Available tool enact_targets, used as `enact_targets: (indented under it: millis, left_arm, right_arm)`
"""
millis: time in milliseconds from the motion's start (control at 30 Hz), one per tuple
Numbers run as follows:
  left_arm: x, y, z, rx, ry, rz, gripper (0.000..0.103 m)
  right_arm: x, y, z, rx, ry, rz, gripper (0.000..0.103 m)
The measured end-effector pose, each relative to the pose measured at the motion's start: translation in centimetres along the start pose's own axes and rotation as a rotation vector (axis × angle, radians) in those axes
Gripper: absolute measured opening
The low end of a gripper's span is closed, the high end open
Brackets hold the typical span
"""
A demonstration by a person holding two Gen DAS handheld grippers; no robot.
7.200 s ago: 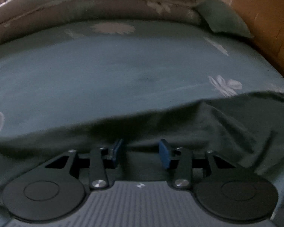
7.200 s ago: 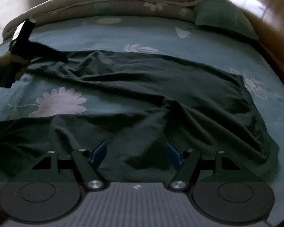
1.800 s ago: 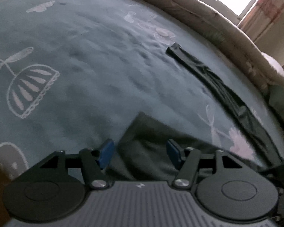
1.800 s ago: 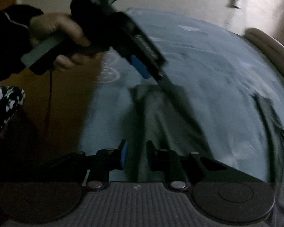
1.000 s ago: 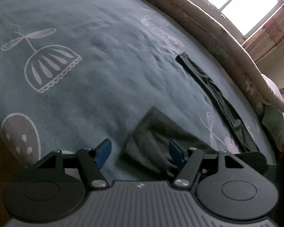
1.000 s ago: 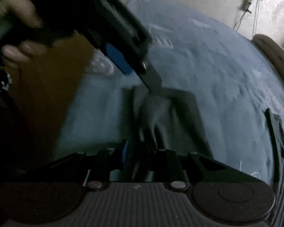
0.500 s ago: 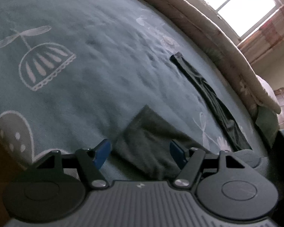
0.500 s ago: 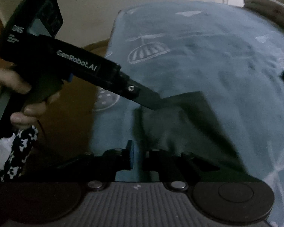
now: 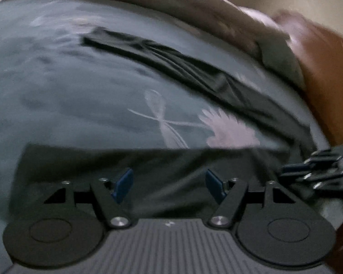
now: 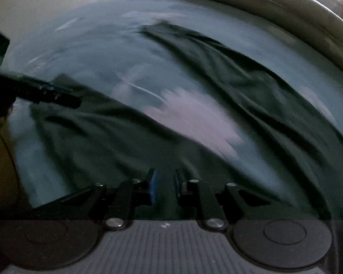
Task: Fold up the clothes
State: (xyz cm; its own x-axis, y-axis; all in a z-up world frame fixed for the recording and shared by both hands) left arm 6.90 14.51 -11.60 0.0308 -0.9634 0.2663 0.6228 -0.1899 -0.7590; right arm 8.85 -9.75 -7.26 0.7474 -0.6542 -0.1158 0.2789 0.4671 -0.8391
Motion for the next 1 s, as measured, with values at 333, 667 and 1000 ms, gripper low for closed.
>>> enact_targets:
  millis: [333, 667, 1000]
  left_arm:
    - [-1.0, -0.7, 0.3, -0.044, 0.041, 0.156, 0.070]
    - [9.6, 0.4, -1.2, -0.080, 0.257, 0.007, 0.073]
    - [11.2, -0.7, -1.3, -0.120, 0.224, 0.117, 0.073]
  right_arm:
    - [3.4, -0.3, -7.4, -0.009, 0.190, -0.046, 0.027]
    - [10.0, -3.0, -7.2, 0.136, 0.306, -0.179, 0.028]
    - [16.7, -7.5, -12.9, 0.199, 0.449, -0.207, 0.033]
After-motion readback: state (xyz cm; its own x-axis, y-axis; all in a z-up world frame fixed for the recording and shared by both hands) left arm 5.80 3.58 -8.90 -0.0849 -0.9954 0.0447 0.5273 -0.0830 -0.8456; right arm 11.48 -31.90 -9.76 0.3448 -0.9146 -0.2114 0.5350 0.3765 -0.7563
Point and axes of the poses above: each gripper's, at about its wrist camera, not at the fingertips, and y roughly the way its jaws point, x to its right, z to its top, the point moved 6 cm from there along y, roughly the way its jaws point, and after that the axes turned 5 degrees about z, right-handed, at the moved point
